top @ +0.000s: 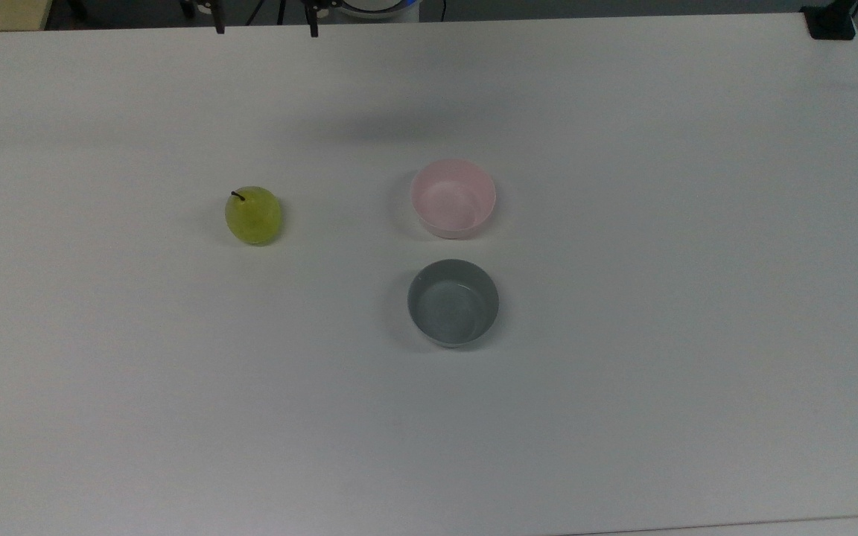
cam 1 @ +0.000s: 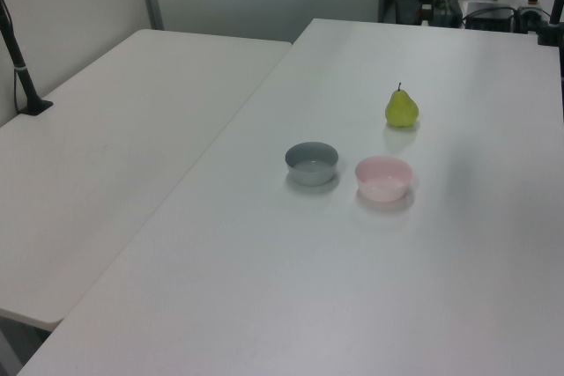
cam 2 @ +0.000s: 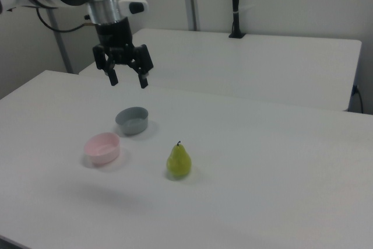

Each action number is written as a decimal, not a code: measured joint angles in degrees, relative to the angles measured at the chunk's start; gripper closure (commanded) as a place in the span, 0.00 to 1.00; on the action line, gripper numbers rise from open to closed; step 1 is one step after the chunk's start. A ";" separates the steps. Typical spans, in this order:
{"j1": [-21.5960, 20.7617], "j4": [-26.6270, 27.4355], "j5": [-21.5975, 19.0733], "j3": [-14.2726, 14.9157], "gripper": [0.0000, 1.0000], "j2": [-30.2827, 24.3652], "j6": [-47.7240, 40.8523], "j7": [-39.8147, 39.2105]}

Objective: Place the pear in the bowl
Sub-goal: 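Move the open gripper toward the green pear, then lower the gripper around the pear and close on it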

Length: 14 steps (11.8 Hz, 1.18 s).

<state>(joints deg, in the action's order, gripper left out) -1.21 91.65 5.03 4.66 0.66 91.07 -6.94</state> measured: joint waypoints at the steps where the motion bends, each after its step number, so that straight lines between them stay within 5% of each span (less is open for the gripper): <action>1: 1.50 0.00 0.00 0.05 0.00 0.32 0.00 -1.92; 6: 6.41 1.13 -0.02 0.10 0.00 3.10 4.98 -8.65; 14: 6.37 16.14 -0.01 -0.07 0.00 10.03 28.09 -8.74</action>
<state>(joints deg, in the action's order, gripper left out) 5.17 107.80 5.02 4.59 10.70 119.16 -15.68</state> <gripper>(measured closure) 0.000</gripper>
